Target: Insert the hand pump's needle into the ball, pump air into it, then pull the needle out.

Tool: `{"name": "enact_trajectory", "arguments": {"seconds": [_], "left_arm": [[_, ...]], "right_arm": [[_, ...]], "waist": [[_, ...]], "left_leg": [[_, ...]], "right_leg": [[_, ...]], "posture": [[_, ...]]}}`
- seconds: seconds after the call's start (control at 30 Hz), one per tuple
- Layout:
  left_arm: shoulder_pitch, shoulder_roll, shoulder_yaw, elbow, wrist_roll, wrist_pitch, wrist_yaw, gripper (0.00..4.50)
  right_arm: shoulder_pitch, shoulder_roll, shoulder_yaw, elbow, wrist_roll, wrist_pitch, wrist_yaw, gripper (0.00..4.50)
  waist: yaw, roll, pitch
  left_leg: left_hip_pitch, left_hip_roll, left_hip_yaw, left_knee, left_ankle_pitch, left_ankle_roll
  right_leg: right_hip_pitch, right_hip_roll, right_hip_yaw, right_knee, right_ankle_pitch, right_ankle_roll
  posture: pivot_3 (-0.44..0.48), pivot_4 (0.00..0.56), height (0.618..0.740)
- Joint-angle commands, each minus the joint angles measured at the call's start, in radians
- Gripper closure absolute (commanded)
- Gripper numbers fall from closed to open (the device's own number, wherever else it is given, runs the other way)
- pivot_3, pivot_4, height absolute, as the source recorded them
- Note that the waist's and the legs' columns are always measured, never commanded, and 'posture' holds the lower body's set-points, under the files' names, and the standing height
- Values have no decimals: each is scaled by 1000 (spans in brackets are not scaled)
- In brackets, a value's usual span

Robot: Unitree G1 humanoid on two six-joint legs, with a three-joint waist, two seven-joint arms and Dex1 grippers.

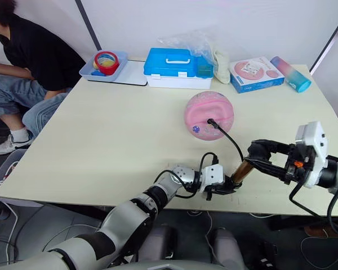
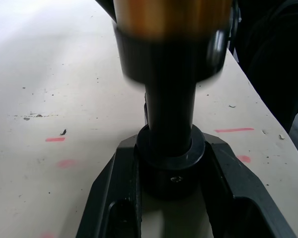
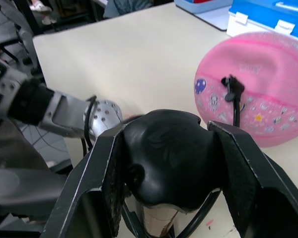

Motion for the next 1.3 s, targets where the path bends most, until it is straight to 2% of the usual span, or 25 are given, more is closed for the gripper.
{"name": "enact_trajectory", "arguments": {"seconds": [0.03,0.27,0.4,0.67,1.0,1.3], "left_arm": [[14,-29,-36,25,41,14,-24,3419],[16,-29,-35,24,40,16,-27,3419],[17,-30,-36,26,40,18,-28,3419],[20,-35,-34,27,38,23,-27,3419],[28,-35,-43,26,45,14,-31,3419],[31,-41,-45,28,46,12,-33,3419]], "right_arm": [[20,24,69,56,-87,-44,-1,2453],[23,46,105,87,-128,-92,-1,2453],[26,33,78,69,-108,-95,11,2453],[16,-31,-44,10,-19,-37,17,2453],[-8,-149,-295,-33,192,132,27,2453],[-147,-267,-461,19,388,287,-20,2453]], "waist": [[0,0,0],[0,0,0],[0,0,0],[1,0,0],[2,1,0],[2,1,1]], "left_leg": [[0,0,0,0,0,0],[1,0,0,0,0,0],[2,0,0,0,0,0],[1,0,0,0,0,0],[1,0,0,0,0,0],[0,0,-1,0,0,0]], "right_leg": [[0,0,0,0,0,0],[1,0,0,0,0,0],[2,0,0,0,0,0],[2,0,0,0,0,0],[1,-1,-1,0,0,0],[1,-1,-1,0,0,0]], "posture": [[0,150,740],[0,150,740],[0,150,740],[0,150,740],[0,150,740],[0,150,740]]}}
